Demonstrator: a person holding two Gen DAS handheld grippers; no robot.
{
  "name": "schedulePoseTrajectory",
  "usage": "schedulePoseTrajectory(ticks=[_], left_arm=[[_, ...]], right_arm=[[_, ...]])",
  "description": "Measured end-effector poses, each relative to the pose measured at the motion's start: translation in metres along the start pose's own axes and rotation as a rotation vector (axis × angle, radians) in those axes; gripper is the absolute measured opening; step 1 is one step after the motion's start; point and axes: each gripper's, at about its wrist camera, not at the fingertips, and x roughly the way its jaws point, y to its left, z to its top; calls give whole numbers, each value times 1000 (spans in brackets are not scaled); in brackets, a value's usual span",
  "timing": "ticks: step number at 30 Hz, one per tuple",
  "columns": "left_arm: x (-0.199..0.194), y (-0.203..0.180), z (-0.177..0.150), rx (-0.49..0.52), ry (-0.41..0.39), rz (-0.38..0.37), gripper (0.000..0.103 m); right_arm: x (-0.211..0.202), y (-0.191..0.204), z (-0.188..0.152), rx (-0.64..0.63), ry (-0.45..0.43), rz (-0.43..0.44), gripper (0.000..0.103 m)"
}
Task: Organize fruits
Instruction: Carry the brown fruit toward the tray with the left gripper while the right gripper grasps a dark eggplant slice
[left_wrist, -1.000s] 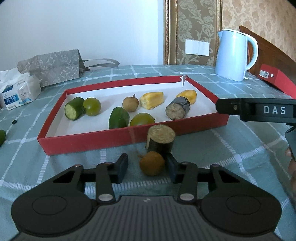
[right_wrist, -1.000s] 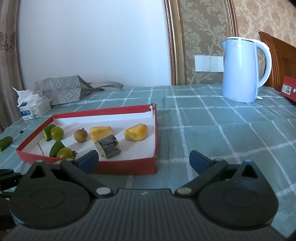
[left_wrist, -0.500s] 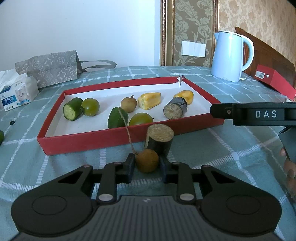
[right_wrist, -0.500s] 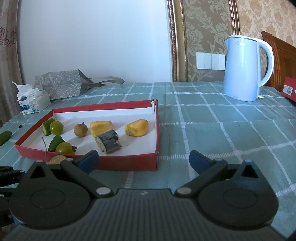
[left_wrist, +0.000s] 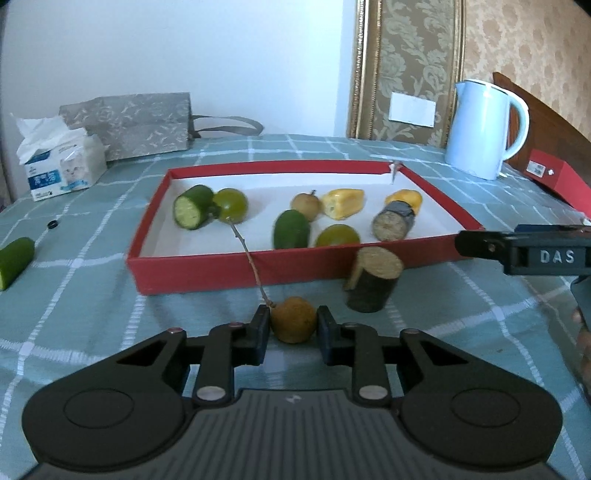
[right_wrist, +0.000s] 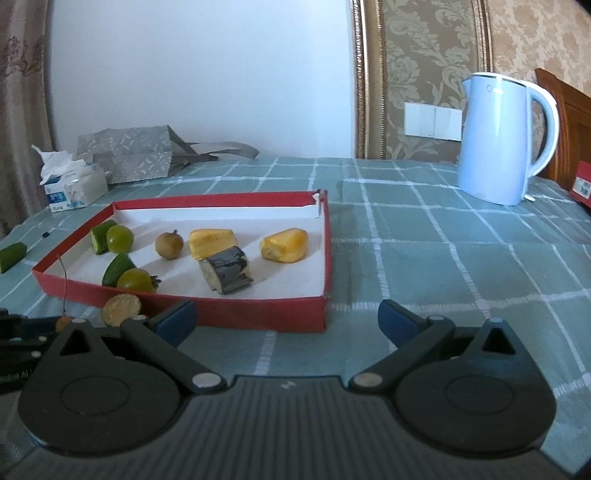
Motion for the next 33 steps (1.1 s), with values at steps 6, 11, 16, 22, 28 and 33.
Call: schedulePoseTrajectory(ticks=[6, 11, 16, 22, 28, 33], left_arm=[[-1, 16, 0, -23, -1, 38, 26], [-1, 35, 1, -61, -1, 47, 26], [-1, 48, 2, -102, -7, 52, 26], [-1, 60, 2, -146, -14, 50, 27], [-1, 59, 2, -149, -15, 47, 27], [-1, 60, 1, -149, -16, 47, 27]], right_arm=[[1, 15, -5, -78, 15, 39, 103], [-4, 36, -9, -170, -12, 84, 103], [-3, 56, -9, -206, -9, 122, 103], [6, 69, -9, -192, 33, 139, 103], [20, 84, -8, -194, 56, 128, 103], [27, 96, -8, -217, 65, 66, 103]])
